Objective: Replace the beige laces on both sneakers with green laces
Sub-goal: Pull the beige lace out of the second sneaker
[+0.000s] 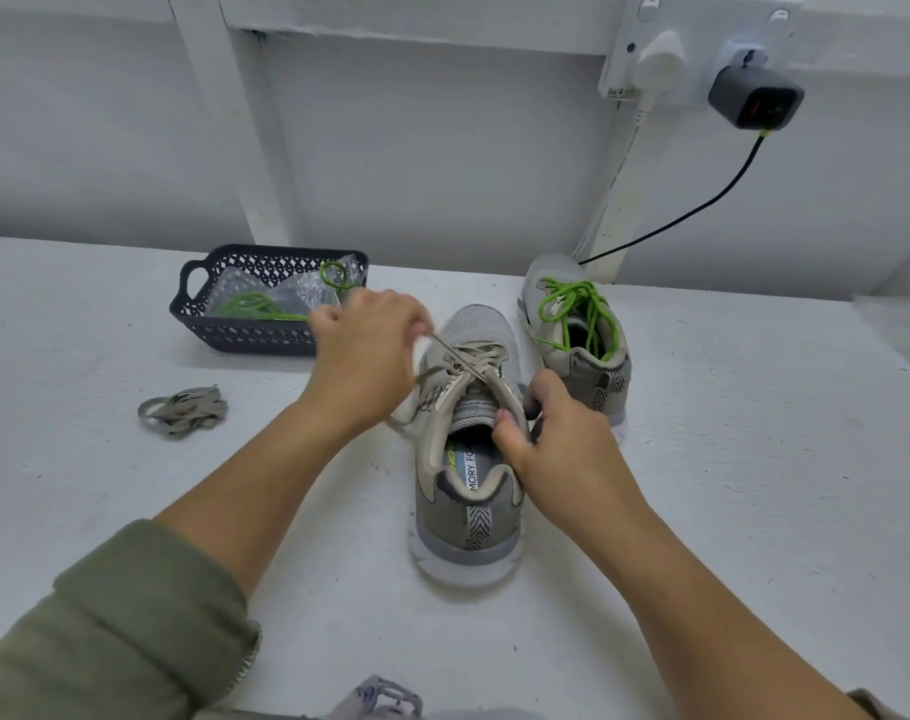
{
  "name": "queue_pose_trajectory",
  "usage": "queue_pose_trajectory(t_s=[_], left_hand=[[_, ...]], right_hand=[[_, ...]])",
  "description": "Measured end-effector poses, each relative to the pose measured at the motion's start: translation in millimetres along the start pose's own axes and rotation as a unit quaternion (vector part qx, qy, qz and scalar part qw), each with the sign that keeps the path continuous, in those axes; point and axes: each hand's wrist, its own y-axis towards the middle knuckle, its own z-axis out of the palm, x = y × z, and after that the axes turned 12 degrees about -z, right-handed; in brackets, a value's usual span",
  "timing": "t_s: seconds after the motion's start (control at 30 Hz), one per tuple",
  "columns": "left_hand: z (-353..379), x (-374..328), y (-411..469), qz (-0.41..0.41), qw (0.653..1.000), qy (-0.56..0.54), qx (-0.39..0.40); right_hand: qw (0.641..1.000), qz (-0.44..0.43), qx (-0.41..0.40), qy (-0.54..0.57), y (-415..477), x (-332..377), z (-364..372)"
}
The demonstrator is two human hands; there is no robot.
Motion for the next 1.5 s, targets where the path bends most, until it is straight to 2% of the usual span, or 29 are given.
queue_pose_trajectory(t_s=[0.07, 0.1, 0.13, 0.17, 0.23, 0.27, 0.3, 0.37, 0.4, 0.47, 0.53, 0.57, 0.63, 0.7, 0.77, 0.83, 0.9, 0.97, 1.03, 1.13, 1.2, 1.27, 1.33, 1.4, 1.5], left_hand=[[1.8, 3.4, -1.8, -0.137, 0.989, 0.019, -0.048], [2.1, 3.8, -4.1, -0.15, 0.988, 0.025, -0.033], [1.3, 3.0, -6.3, -0.114, 0.993, 0.029, -0.002], [-0.4, 0.9, -7.1, -0.044, 0.998, 0.02, 0.04], [-6.5, -6.9, -5.2, 0.089, 0.987, -0.01, 0.133], [-9.0, -9.6, -4.2, 0.121, 0.98, -0.015, 0.158], [-8.5, -10.0, -1.4, 0.135, 0.978, -0.009, 0.16], [-4.5, -9.1, 2.4, 0.139, 0.986, 0.005, 0.092], [-2.8, -7.1, 2.1, 0.111, 0.993, 0.008, 0.034], [-0.6, -4.0, -1.1, -0.027, 0.998, 0.012, -0.064], [3.2, -4.5, -8.4, -0.131, 0.988, 0.057, -0.059], [7.0, -4.4, -12.2, -0.129, 0.989, 0.071, -0.027], [10.9, -5.8, -14.7, -0.026, 0.999, 0.027, 0.037], [7.3, -8.1, -12.3, 0.099, 0.992, -0.028, 0.073], [7.8, -5.7, -7.9, 0.141, 0.989, -0.018, 0.041], [5.6, -2.9, -6.0, 0.08, 0.997, -0.005, -0.01], [4.5, -0.7, -7.6, 0.014, 0.998, -0.053, 0.013], [3.0, -2.7, -11.4, 0.028, 0.989, -0.111, 0.095], [-0.8, -5.6, -13.8, 0.06, 0.985, -0.08, 0.142], [-3.7, -6.1, -8.9, 0.06, 0.989, -0.047, 0.125], [1.3, -9.0, -10.6, 0.054, 0.995, -0.037, 0.077], [7.3, -13.2, -17.7, -0.013, 1.0, -0.025, -0.004], [8.9, -11.9, -21.6, -0.151, 0.986, -0.046, -0.06], [7.6, -5.5, -18.7, -0.226, 0.97, -0.08, -0.049], [4.2, 0.1, -19.5, -0.202, 0.972, -0.118, 0.037]], right_hand=[[1.0, 0.001, 0.001, 0.0, 0.2, -0.2, 0.2], [1.0, 0.002, 0.001, -0.002, 0.4, -0.2, 0.2], [1.0, 0.002, 0.002, -0.002, 0.7, 0.0, 0.5], [1.0, 0.002, 0.002, -0.002, 1.0, 0.1, 0.7], [1.0, 0.001, 0.0, -0.005, 1.5, 0.1, 1.0], [1.0, 0.0, -0.001, -0.008, 1.6, 0.5, 1.2], [1.0, 0.0, -0.002, -0.01, 1.2, 0.7, 1.1], [1.0, 0.0, -0.005, -0.007, 0.4, 0.9, 0.6], [1.0, 0.0, -0.005, -0.005, 0.3, 0.9, 0.7], [1.0, 0.003, -0.003, -0.004, 0.4, 0.6, 0.9], [1.0, 0.005, -0.002, -0.004, 0.7, 0.2, 1.2], [1.0, 0.006, -0.002, -0.004, 0.7, 0.6, 1.6], [1.0, 0.006, -0.004, -0.004, 0.7, 1.0, 1.9], [1.0, 0.005, -0.006, -0.006, 0.5, 1.3, 1.7], [1.0, 0.004, -0.007, -0.01, 0.5, 1.4, 1.3], [1.0, 0.005, -0.006, -0.012, 0.7, 1.5, 0.6], [1.0, 0.006, -0.004, -0.012, 1.1, 1.5, 0.6], [1.0, 0.004, -0.002, -0.01, 2.0, 1.3, 0.6], [1.0, 0.005, -0.001, -0.006, 2.5, 1.5, 0.4], [1.0, 0.006, -0.002, -0.004, 1.9, 1.3, 0.5], [1.0, 0.007, -0.004, -0.004, 1.5, 1.8, 0.7], [1.0, 0.006, -0.002, -0.005, 2.2, 1.5, 0.7], [1.0, 0.009, 0.006, -0.004, 2.5, 0.6, -1.0], [1.0, 0.01, 0.02, 0.002, 1.9, -0.2, -4.2], [0.999, 0.006, 0.046, 0.005, 7.7, 3.3, -10.9]])
